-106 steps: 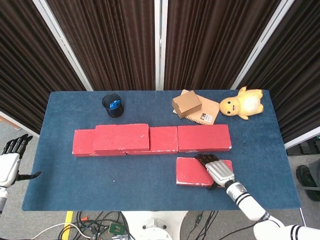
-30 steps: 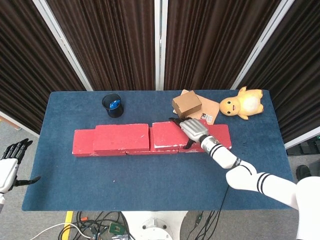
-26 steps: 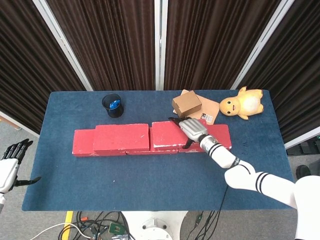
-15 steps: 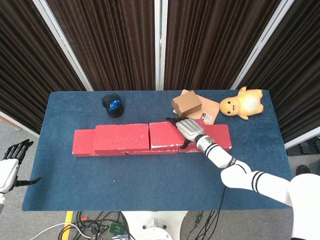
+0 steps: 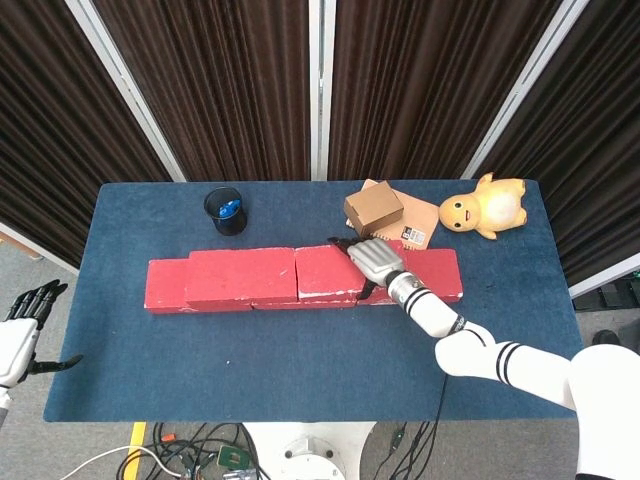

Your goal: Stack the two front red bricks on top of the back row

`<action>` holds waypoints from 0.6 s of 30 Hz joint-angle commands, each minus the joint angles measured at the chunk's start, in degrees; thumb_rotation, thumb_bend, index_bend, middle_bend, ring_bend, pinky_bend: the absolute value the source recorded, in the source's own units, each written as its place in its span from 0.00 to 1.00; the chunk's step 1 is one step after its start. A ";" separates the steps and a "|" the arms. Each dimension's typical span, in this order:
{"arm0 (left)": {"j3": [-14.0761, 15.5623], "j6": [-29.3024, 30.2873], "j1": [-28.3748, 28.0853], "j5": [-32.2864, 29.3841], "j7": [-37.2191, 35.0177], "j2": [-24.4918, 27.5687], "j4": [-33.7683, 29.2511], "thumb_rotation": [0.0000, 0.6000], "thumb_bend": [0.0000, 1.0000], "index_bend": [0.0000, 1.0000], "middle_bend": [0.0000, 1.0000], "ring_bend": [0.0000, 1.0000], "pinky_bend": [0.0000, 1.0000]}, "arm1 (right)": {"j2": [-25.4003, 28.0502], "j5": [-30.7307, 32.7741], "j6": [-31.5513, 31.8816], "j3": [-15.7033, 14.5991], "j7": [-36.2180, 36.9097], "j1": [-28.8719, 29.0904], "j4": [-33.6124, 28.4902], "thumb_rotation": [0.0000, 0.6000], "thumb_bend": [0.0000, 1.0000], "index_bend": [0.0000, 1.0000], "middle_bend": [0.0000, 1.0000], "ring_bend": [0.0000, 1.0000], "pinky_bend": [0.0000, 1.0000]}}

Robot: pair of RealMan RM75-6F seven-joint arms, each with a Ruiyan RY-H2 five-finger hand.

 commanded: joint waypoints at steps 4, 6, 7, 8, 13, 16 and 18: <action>0.02 0.03 -0.02 0.11 -0.09 0.02 0.03 1.00 0.03 0.01 0.00 0.00 0.00 | -0.06 0.59 0.04 -0.29 -0.35 0.25 0.07 1.00 0.00 0.00 0.16 0.17 0.17; 0.04 -0.03 -0.05 0.12 -0.10 0.03 0.01 1.00 0.03 0.01 0.00 0.00 0.00 | -0.07 0.75 0.13 -0.39 -0.44 0.29 0.02 1.00 0.00 0.00 0.16 0.17 0.17; 0.06 -0.10 -0.09 0.14 -0.09 0.03 0.01 1.00 0.03 0.01 0.00 0.00 0.00 | -0.09 0.86 0.21 -0.41 -0.49 0.31 0.02 1.00 0.00 0.00 0.16 0.17 0.17; 0.07 -0.14 -0.10 0.14 -0.08 0.02 0.01 1.00 0.03 0.01 0.00 0.00 0.00 | -0.12 0.95 0.26 -0.45 -0.55 0.34 0.03 1.00 0.00 0.00 0.15 0.17 0.17; 0.07 -0.35 -0.18 0.04 -0.25 -0.11 0.16 1.00 0.03 0.01 0.00 0.00 0.00 | -0.10 1.70 0.13 -0.57 -0.86 0.65 0.11 1.00 0.00 0.00 0.15 0.16 0.17; 0.06 -0.33 -0.20 0.08 -0.46 -0.09 0.30 1.00 0.03 0.01 0.00 0.00 0.00 | -0.14 2.18 0.12 -0.69 -1.09 0.81 0.19 1.00 0.00 0.00 0.15 0.16 0.17; 0.05 -0.26 -0.17 0.11 -0.64 -0.08 0.37 1.00 0.03 0.01 0.00 0.00 0.00 | -0.19 2.50 0.10 -0.81 -1.28 0.93 0.23 1.00 0.00 0.00 0.15 0.16 0.17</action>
